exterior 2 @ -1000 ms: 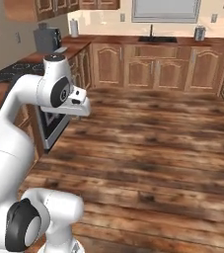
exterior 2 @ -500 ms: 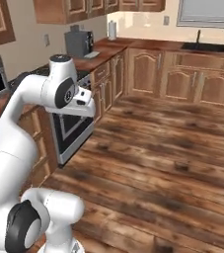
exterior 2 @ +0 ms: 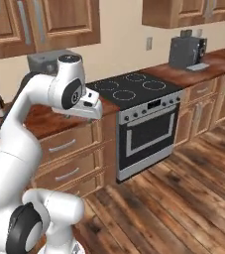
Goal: Pick the fish from the counter and place it in the microwave.
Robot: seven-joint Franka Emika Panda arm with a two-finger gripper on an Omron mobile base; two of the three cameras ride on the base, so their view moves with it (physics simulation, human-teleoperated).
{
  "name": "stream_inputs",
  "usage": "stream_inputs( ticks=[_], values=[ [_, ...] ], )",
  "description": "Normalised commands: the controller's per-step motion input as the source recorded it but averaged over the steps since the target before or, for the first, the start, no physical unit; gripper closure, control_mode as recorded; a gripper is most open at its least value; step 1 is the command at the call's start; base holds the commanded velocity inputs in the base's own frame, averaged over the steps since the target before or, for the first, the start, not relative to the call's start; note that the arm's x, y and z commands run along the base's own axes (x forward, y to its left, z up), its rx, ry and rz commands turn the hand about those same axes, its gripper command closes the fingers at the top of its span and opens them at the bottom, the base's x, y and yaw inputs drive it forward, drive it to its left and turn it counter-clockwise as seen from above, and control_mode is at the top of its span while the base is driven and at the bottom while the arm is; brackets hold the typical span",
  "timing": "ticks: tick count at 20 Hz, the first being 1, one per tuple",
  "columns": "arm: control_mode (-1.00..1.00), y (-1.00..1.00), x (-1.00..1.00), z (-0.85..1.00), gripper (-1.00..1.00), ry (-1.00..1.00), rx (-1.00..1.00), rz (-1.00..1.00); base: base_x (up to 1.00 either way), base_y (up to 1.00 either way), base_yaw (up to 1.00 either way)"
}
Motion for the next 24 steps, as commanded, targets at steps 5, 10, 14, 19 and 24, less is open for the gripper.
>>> stream_inputs(
  ticks=[5, 10, 14, 19, 24],
  values=[
    [1.00, 0.00, 0.00, 0.00, -1.00, 0.00, 0.00, 0.00, 0.45, -0.01, 0.99],
    [1.00, 0.00, 0.00, 0.00, -1.00, 0.00, 0.00, 0.00, 0.47, -0.33, 0.85],
    [1.00, 0.00, 0.00, 0.00, -1.00, 0.00, 0.00, 0.00, 0.51, -0.71, 0.61],
    [1.00, 0.00, 0.00, 0.00, -1.00, 0.00, 0.00, 0.00, 0.38, -0.73, 0.26],
    [1.00, 0.00, 0.00, 0.00, -1.00, 0.00, 0.00, 0.00, 0.58, -0.55, 0.04]
  ],
)
